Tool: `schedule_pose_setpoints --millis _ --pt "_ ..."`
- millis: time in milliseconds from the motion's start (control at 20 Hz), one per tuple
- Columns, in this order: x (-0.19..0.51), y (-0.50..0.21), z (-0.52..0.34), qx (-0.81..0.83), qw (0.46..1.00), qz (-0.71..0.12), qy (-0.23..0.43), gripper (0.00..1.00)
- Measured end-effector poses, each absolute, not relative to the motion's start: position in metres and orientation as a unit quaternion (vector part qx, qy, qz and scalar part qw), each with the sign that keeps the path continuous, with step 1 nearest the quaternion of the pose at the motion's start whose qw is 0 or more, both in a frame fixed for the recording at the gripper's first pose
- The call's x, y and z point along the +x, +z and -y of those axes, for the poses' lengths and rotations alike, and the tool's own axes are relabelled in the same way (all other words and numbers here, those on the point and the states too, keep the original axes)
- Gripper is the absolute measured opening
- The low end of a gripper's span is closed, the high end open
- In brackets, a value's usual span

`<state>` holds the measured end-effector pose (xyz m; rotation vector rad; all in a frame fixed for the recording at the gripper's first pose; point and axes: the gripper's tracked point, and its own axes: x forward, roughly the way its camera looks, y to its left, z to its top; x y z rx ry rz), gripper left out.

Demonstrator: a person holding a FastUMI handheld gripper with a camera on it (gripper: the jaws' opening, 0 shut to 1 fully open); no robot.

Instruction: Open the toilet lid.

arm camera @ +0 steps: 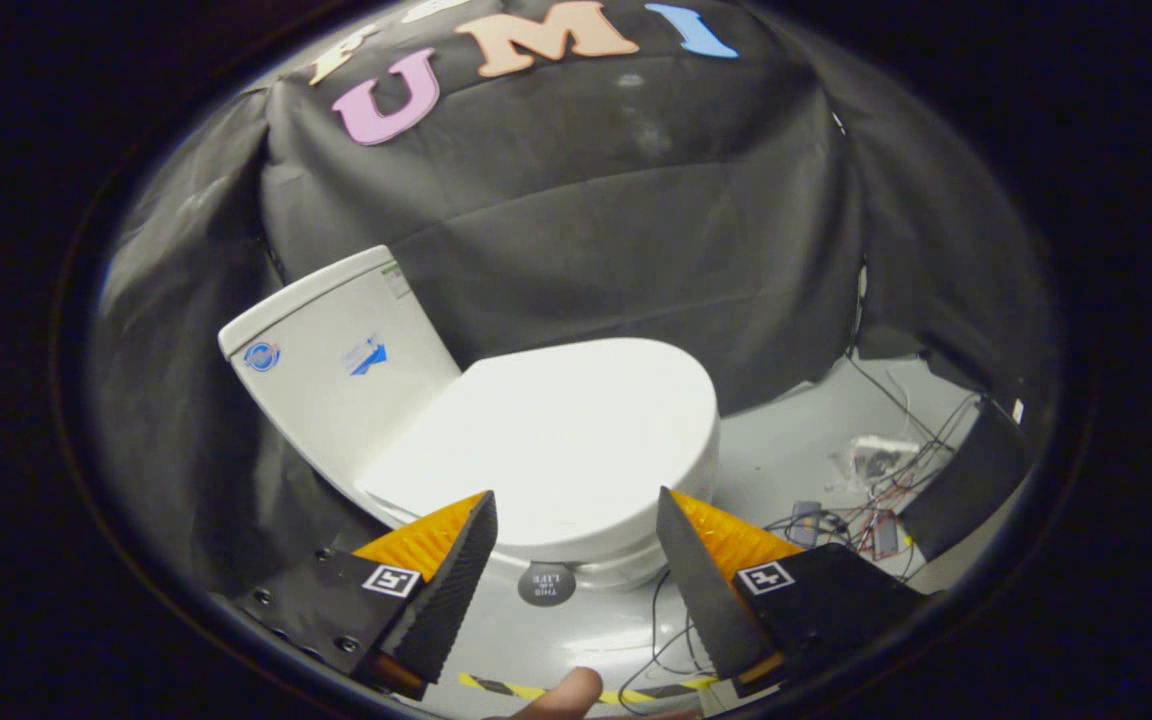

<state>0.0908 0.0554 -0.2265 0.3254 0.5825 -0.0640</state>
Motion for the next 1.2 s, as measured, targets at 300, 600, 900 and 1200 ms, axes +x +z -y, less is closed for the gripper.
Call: schedule_pose_setpoints --millis 300,600,900,1200 --pt "0.057 -0.285 -0.073 0.367 0.858 -0.354 -0.064 0.96" --pt "0.053 -0.31 -0.09 0.498 0.791 -0.349 -0.069 0.92" --pt "0.084 -0.316 -0.12 0.606 0.736 -0.296 -0.058 0.62" --pt "0.092 -0.328 -0.108 0.659 0.696 -0.27 -0.096 0.18"
